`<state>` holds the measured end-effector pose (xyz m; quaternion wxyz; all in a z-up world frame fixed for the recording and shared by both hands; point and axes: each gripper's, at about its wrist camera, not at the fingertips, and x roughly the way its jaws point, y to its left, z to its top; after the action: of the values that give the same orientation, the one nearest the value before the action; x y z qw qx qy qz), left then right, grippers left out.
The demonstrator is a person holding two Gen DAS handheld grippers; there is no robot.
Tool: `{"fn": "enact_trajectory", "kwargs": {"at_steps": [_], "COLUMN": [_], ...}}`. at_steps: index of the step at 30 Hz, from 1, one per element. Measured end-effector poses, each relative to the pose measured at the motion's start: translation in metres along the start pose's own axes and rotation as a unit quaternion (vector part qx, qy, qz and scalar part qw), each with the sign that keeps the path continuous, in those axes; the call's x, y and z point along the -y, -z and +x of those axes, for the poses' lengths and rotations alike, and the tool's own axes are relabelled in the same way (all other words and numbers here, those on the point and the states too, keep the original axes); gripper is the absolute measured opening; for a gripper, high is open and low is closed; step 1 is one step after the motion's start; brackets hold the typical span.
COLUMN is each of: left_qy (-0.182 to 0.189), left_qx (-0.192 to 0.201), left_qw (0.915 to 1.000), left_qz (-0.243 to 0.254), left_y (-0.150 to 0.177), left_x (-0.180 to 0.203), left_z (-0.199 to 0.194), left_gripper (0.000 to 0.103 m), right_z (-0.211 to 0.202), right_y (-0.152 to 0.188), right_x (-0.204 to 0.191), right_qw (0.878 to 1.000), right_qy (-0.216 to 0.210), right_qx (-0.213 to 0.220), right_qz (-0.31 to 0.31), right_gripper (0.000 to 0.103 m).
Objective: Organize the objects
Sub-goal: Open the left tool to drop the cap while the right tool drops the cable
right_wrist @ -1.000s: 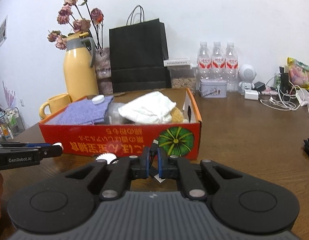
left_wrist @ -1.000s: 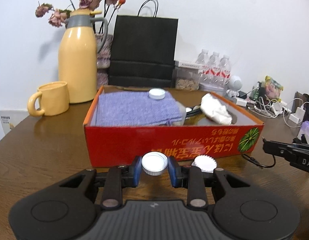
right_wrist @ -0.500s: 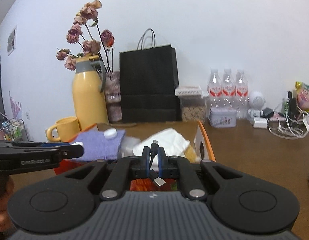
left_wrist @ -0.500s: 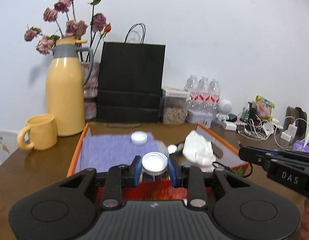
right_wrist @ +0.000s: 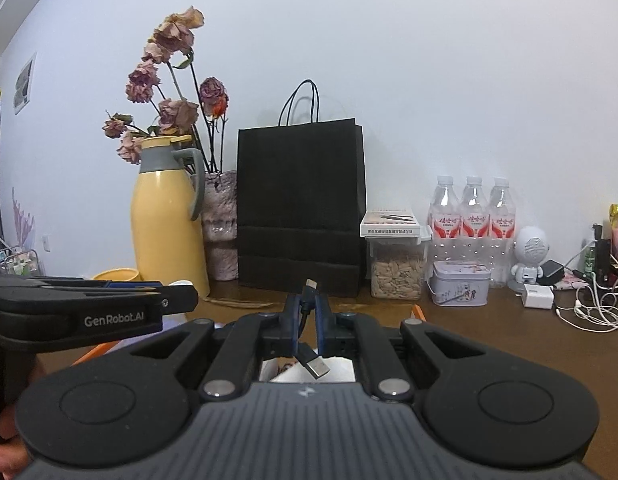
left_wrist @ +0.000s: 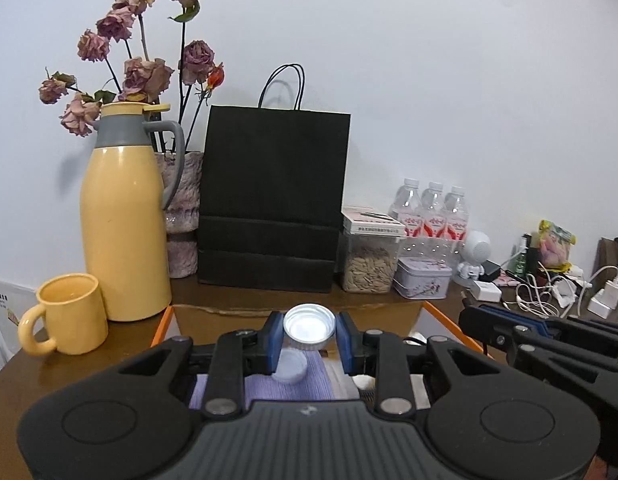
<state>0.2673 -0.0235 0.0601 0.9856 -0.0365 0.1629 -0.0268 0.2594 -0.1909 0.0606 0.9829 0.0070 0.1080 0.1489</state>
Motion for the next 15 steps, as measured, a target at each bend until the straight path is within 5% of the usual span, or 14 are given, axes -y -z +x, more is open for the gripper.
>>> {"fn": "enact_trajectory", "kwargs": {"at_steps": [13,15], "left_qy": [-0.041,-0.052], "left_qx": [-0.002,-0.008], "left_qw": [0.9991,0.9985], "left_qz": [0.012,0.014], "left_y": [-0.004,-0.003], "left_x": [-0.005,-0.007], "left_z": [0.058,0.061], "left_gripper": [0.027,0.037], "right_z": [0.068,0.072], "right_y": [0.002,0.004], "right_x": [0.006,0.009], "right_qw": [0.999,0.999], "right_qy": [0.021,0.027], "right_qx": [-0.027,-0.036], "right_qz": [-0.010,-0.010], "right_gripper": [0.009,0.010]}}
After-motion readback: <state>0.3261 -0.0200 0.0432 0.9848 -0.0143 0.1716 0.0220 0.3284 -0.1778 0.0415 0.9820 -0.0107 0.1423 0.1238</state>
